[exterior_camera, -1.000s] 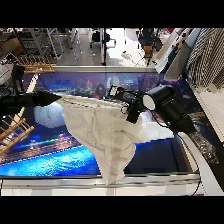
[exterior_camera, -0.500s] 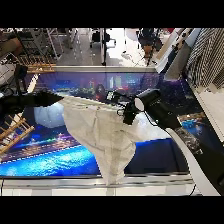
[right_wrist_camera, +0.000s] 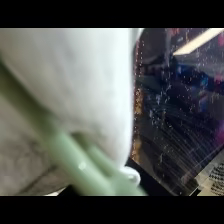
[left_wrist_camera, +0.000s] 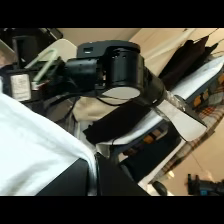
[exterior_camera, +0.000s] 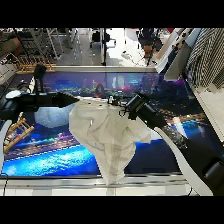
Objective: Fold the clothes and pants, and hang the long-sleeved shirts on hangers.
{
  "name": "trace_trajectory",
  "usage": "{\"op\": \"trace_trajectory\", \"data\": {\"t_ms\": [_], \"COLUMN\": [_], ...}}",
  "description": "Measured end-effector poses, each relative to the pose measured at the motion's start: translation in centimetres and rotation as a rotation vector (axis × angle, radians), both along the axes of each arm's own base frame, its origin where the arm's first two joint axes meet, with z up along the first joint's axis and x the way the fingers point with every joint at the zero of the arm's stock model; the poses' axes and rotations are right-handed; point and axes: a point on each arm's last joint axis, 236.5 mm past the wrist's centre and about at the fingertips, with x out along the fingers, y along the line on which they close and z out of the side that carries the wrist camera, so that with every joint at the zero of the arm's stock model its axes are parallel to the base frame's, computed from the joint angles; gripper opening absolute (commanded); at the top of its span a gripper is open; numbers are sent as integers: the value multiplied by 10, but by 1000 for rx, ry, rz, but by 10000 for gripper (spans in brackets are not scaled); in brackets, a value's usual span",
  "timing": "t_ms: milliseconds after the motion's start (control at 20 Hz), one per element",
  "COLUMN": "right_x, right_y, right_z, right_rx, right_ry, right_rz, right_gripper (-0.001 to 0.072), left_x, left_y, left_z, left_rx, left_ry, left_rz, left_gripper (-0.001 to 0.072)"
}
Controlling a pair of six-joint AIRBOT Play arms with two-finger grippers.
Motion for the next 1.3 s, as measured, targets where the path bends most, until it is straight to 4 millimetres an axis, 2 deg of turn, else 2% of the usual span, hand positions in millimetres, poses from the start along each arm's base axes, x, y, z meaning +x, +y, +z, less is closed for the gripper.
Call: {"op": "trace_trajectory", "data": {"t_ms": [50,100,150,200,250,400,500,550,650,800,900,1050,1200,1300], "right_x": [-3,0,3,2,0,-4,-11,-17,-35,-73,-101,-134,-146,-134], "right_y": [-12,-13,-10,-3,0,0,3,1,3,6,26,58,85,84], "right_z": [-2,0,3,0,-2,13,29,39,61,107,148,224,304,355], "right_rx": [-26,-11,11,52,78,147,236,284,404,615,794,1045,1299,1458], "right_ry": [4,-19,-47,-47,-45,-76,-96,-104,-97,-56,-19,-24,-128,-275], "right_rz": [-52,-76,-87,-102,-121,-170,-210,-241,-294,-390,-393,-297,-167,-150], "right_gripper": [27,27,27,27,27,28,28,28,29,30,30,30,30,29], "left_x": [-11,-15,-10,-13,-16,-12,-12,-13,-13,-10,-5,6,13,14], "left_y": [-7,-13,-20,-24,-25,-26,-24,-24,-24,-27,-28,-24,-20,-18], "left_z": [14,13,3,2,8,3,4,4,6,0,-5,-1,15,22], "left_rx": [-45,-37,-9,-4,-20,-5,-1,4,23,145,254,376,405,407], "left_ry": [-10,-10,15,25,28,87,116,125,131,112,78,28,-15,-18], "left_rz": [-44,-58,-47,-60,-74,-63,-64,-63,-48,37,127,290,404,439], "left_gripper": [408,408,408,408,408,408,389,342,326,326,326,327,326,326]}}
